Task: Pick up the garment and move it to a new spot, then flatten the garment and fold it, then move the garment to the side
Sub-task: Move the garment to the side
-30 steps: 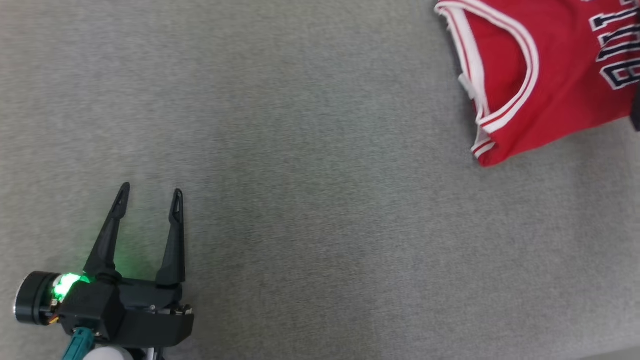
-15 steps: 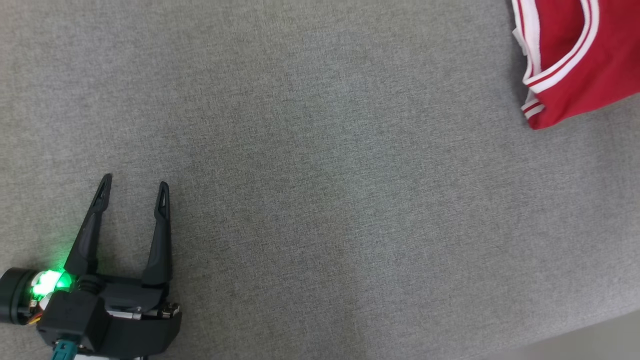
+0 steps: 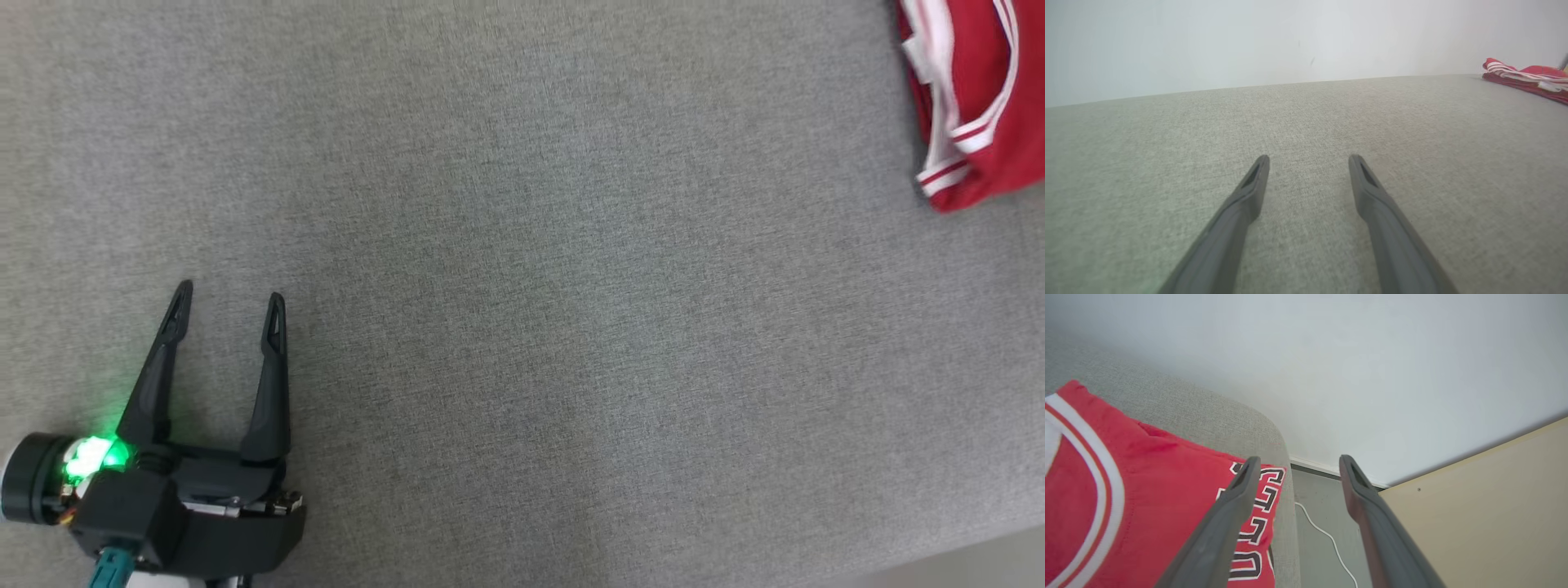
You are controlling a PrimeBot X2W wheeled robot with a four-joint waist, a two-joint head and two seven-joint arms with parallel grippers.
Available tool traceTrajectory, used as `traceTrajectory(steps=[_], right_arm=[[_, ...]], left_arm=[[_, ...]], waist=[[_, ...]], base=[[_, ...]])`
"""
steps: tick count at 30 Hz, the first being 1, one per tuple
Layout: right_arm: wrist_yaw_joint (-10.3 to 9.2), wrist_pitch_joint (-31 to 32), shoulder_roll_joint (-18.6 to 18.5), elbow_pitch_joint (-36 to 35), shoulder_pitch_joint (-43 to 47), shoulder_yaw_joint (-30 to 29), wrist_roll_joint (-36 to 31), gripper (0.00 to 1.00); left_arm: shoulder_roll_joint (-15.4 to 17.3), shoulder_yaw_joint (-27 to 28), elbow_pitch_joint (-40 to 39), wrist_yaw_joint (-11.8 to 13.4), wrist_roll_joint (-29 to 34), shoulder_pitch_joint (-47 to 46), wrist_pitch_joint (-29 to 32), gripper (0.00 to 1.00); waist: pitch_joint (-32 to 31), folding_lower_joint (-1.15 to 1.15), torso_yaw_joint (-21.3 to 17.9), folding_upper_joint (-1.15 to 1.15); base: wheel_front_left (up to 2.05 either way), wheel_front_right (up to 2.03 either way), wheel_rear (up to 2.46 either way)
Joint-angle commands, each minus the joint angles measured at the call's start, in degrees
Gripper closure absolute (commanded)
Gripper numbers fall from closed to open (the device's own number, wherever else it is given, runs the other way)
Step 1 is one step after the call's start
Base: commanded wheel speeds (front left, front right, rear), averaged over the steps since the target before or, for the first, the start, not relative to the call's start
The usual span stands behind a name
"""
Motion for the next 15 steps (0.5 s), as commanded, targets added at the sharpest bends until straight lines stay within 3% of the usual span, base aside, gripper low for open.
traceTrajectory(steps=[1, 15], right_arm=[[-0.18, -1.2, 0.5, 0.3, -0.6, -0.5, -0.8, 0.0], [-0.18, -12.4, 10.0, -5.2, 10.5, -4.2, 0.9, 0.0]], left_arm=[[-0.3, 0.3, 1.3, 0.4, -0.4, 0.5, 0.0, 0.0], [-2.8, 2.4, 3.6, 0.9, -2.0, 6.6, -0.1, 0.0]], waist=[[-1.5, 0.0, 0.3, 0.0], [-17.2, 0.0, 3.6, 0.0]], base=[[0.0, 0.0, 0.0], [0.0, 0.0, 0.0]])
